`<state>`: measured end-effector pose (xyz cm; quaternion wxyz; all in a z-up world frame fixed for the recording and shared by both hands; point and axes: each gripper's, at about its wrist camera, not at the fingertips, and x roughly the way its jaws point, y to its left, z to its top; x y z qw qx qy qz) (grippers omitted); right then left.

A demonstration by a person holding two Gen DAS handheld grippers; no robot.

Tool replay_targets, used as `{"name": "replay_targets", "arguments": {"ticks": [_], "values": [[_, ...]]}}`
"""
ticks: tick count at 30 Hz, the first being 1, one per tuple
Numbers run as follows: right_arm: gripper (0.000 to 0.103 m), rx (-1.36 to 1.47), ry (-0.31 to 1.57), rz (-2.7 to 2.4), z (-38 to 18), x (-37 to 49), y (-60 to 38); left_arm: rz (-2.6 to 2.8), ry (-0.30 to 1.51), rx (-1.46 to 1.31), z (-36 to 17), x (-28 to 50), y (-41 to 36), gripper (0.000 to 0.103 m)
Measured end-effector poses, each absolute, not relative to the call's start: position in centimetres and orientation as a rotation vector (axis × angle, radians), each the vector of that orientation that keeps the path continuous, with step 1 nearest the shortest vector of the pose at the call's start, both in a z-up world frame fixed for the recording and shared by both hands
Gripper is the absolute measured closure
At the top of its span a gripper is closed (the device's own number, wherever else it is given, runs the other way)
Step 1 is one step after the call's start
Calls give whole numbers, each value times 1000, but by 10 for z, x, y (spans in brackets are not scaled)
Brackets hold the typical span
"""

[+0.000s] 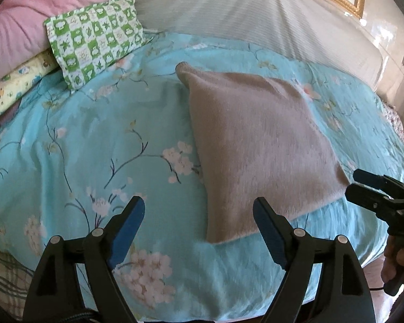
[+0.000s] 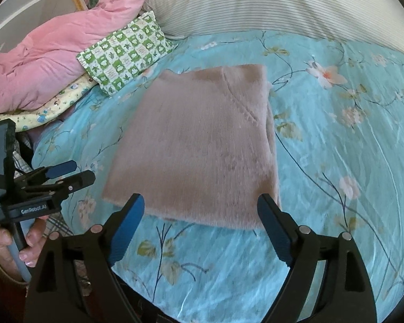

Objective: Fold small clothes
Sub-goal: 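Open both grippers and pull them back from the folded sweater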

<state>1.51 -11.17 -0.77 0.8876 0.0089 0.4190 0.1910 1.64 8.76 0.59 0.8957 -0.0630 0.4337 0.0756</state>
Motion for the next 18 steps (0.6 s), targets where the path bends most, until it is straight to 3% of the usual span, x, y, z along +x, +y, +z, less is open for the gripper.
{"name": "replay_targets", "arguments": {"ticks": [18], "values": [[15,20,901,403,-11,73,-110,163,876,-60,5,56,79,18]]}}
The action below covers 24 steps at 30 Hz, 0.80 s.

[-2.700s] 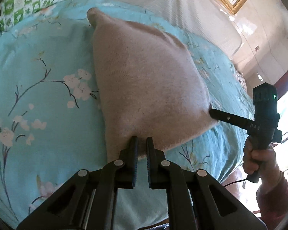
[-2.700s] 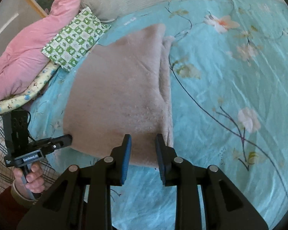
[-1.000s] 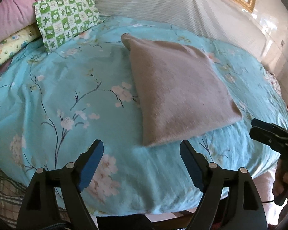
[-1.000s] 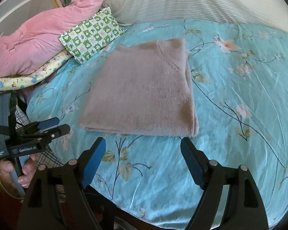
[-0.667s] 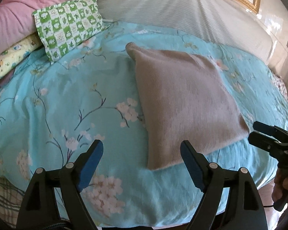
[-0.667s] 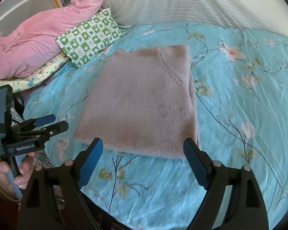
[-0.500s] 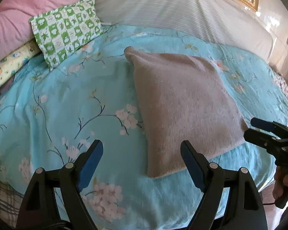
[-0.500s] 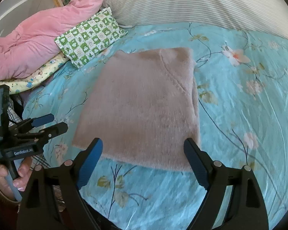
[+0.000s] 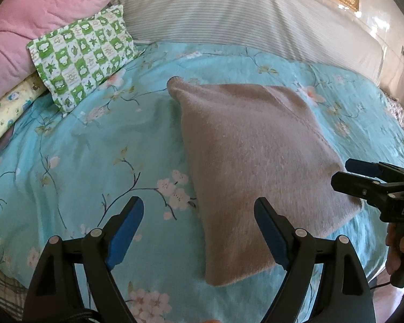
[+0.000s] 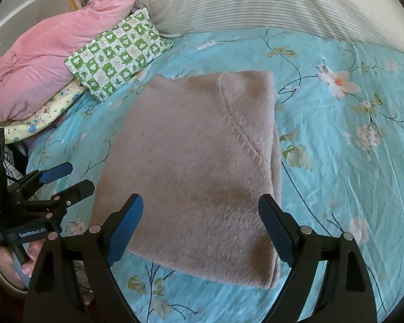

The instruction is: Fold small clothes

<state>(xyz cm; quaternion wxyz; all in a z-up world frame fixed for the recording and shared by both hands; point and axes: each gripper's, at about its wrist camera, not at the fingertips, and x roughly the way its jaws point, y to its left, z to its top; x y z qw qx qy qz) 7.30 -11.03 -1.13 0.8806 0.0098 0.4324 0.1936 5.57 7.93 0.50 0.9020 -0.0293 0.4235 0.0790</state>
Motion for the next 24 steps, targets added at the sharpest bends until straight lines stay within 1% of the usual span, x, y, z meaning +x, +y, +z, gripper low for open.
{"name": "replay_targets", "arguments": {"ticks": [24], "values": [[14,35,897,411,-9,98,-111,175,867,-53,3,82,80,17]]}}
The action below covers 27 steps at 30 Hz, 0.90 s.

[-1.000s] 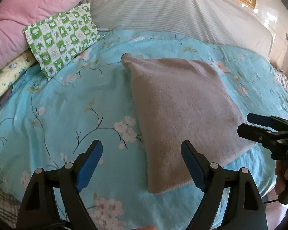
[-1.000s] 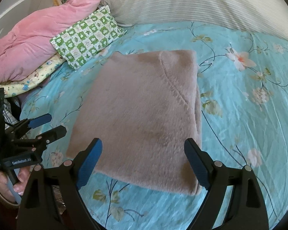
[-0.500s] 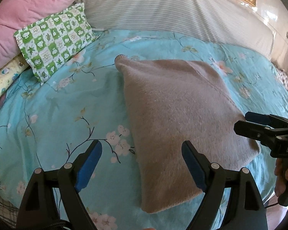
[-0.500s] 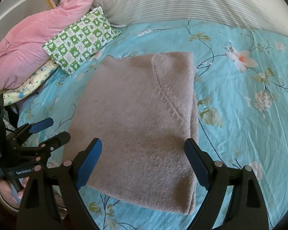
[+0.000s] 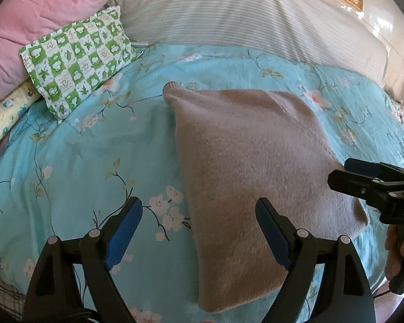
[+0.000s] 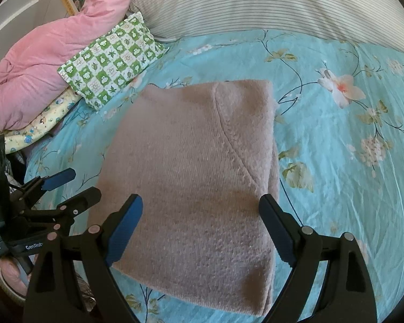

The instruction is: Fold small clothes

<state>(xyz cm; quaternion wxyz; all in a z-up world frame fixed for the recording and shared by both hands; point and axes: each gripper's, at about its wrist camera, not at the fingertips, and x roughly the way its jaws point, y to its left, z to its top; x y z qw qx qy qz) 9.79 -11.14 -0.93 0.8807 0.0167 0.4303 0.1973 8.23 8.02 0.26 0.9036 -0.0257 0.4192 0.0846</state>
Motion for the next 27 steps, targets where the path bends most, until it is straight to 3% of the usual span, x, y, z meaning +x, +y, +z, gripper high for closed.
{"name": "replay_targets", "arguments": {"ticks": [27], "values": [[14,35,892,411,-8,98,-105,185,843,-41,7,79,76,16]]}}
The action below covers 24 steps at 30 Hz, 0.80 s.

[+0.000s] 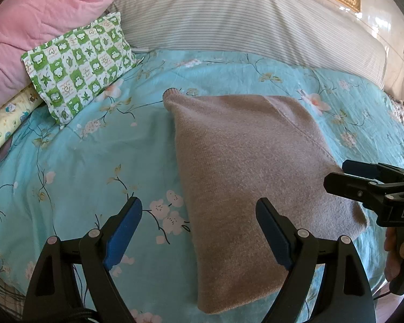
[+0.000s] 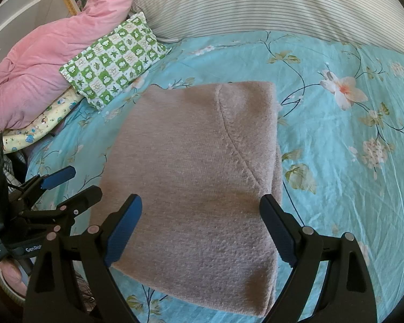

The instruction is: Fold small clothes

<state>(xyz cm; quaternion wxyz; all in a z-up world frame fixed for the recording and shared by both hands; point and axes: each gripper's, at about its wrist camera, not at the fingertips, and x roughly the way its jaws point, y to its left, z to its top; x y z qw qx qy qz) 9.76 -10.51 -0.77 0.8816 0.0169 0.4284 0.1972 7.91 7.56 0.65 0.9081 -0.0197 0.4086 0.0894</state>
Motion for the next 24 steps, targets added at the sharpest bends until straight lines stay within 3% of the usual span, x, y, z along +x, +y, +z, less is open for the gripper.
{"name": "replay_targets", "arguments": {"ticks": [24], "values": [[13,37,892,408,-8,95,-101,178,844,-43,6,77,70,16]]}}
